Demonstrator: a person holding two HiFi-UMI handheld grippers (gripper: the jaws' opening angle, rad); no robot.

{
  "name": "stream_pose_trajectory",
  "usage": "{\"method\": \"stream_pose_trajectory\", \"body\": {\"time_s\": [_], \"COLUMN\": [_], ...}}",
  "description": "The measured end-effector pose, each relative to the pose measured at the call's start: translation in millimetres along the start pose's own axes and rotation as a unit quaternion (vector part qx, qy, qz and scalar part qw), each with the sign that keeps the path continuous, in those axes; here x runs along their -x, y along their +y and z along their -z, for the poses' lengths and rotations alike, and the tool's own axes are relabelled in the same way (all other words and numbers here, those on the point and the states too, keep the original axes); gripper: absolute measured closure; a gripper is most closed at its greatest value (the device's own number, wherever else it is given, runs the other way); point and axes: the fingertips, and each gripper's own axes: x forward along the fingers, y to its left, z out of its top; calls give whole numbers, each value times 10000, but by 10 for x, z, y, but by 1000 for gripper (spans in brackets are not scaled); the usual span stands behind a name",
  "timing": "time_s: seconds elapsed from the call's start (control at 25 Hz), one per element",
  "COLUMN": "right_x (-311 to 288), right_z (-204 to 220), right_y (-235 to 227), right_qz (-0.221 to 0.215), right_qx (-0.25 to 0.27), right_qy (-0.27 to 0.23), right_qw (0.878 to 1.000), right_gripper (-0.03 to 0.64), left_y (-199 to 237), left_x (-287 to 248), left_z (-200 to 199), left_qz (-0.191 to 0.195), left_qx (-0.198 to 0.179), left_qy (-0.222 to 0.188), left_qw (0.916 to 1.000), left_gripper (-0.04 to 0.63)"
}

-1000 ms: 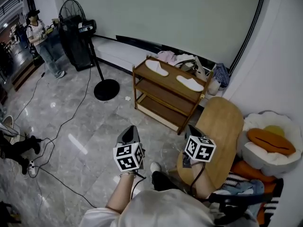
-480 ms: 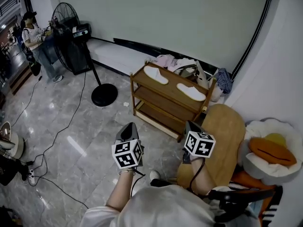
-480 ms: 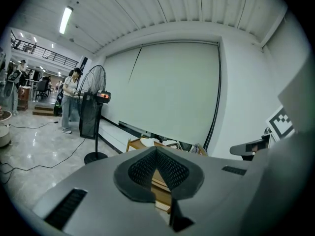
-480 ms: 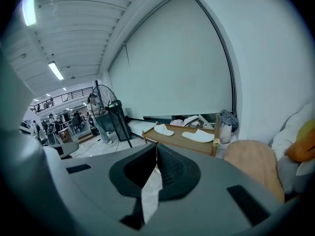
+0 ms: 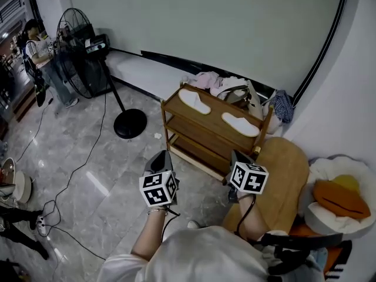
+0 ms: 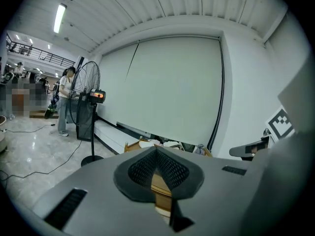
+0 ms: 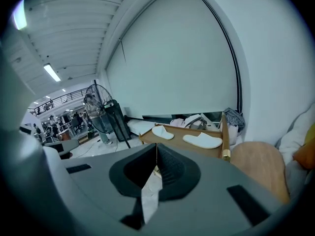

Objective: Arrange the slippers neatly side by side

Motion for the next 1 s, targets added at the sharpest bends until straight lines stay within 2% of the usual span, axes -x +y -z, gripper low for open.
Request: {"method": "stream_pose_trajectory", "body": {"time_s": [0.4,0.8,1.0], "right_x": [-457,-585,-715], "right_z": [-312,-266,-220], "right_y": [-231,-440,-546], "right_qz": [59,291,467], "right_qx": [-126,-245,-335], "right_qy": [-63,89,152], "right_qw": [9999,9992,9982], "right_gripper": [583,583,583], "left_y": [-65,-49,-46], "left_x": [-633,-966,-1221], "left_z": [-219,-134,-151], "left_qz": [119,246,441], "left_qx": [-168,-176,118], "left_qy": [6,252,287], "left_qw": [9998,9992,9985], "left_gripper": [579,578,579]}}
